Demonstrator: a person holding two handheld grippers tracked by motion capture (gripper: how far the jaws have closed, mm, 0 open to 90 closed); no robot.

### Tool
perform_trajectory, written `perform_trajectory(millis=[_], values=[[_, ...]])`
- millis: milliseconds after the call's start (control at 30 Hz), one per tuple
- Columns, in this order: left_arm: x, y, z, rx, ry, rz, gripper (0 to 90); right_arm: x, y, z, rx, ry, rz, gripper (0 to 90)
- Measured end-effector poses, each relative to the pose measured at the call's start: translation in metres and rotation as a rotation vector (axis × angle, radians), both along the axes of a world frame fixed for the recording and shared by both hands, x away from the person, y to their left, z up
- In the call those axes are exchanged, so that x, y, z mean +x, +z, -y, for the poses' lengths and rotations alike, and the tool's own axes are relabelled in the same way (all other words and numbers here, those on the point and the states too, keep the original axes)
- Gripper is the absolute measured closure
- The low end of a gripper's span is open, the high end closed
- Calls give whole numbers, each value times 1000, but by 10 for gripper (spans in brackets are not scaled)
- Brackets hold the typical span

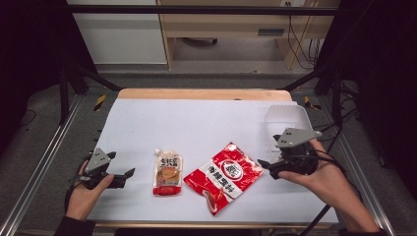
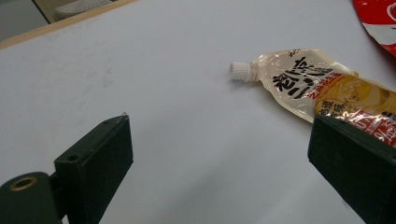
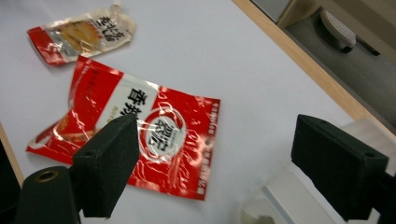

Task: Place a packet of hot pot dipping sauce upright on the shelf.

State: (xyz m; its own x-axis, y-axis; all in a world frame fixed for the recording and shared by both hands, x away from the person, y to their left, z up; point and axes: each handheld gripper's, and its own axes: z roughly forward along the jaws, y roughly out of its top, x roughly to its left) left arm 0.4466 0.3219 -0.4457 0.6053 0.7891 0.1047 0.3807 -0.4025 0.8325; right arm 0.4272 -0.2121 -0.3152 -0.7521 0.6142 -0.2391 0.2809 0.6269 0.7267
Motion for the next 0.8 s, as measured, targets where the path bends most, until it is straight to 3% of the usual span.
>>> perform_trajectory(millis=[267,433,533,800], values=[[-1,1,2,-2,-10,-9,56,-1,-13,-37,58,7,31,152],[-1,1,2,-8,-12,-5,56,2,-20,-50,85,3,27,150],[-1,0,4,-12,-15,-7,56,6,-29,-62,130,-16,29,148],[-2,1,4,-13,-13,-1,56,11,-52,-80,162,-5,8,165]])
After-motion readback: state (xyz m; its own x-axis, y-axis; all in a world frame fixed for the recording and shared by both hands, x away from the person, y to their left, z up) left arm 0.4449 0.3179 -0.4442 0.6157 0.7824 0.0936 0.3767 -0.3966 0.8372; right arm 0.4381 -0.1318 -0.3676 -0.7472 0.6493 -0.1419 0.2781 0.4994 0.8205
